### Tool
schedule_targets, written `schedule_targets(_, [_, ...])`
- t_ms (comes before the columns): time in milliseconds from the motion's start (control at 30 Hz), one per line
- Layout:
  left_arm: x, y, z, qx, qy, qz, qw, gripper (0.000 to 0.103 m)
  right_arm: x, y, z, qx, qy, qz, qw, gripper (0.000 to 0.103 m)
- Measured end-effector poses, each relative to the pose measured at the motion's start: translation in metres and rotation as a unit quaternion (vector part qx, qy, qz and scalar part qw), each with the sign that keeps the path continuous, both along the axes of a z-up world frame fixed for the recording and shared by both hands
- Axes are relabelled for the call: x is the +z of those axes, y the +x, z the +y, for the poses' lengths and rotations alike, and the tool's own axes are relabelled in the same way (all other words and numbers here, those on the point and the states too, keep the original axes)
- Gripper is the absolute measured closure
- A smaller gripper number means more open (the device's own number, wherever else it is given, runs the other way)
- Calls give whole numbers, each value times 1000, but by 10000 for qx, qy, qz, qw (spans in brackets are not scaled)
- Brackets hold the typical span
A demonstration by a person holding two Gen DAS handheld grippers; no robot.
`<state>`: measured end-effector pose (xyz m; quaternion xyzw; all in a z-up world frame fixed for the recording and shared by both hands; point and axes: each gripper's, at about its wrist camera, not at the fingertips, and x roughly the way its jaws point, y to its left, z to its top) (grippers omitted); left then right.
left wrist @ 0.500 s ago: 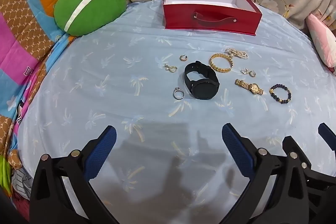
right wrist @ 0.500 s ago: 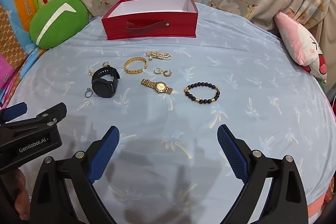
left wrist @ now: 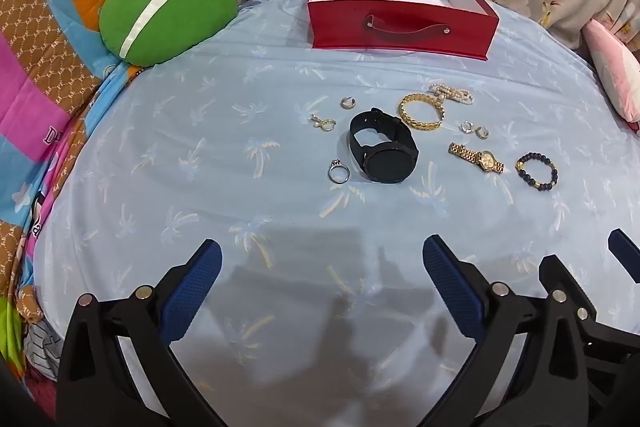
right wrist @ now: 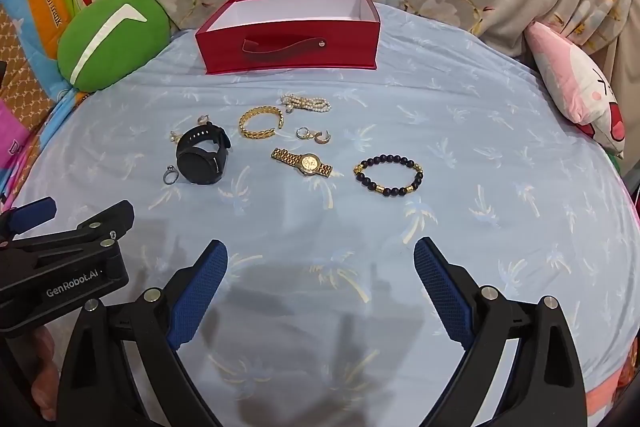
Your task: Organize jewelry
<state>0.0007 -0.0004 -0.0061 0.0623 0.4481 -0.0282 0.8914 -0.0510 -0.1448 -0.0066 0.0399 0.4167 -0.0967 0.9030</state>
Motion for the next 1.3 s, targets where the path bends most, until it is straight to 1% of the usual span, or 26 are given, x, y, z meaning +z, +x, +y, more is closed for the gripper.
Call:
schedule_targets(133, [-1,-1,-1,-4,21,5,10000,5,-3,-1,-6,14,55,20,10000,10])
schedule_targets(1300, [-6,0,1,19,62,22,10000,5,-3,0,-6,19,34,36,10000,10])
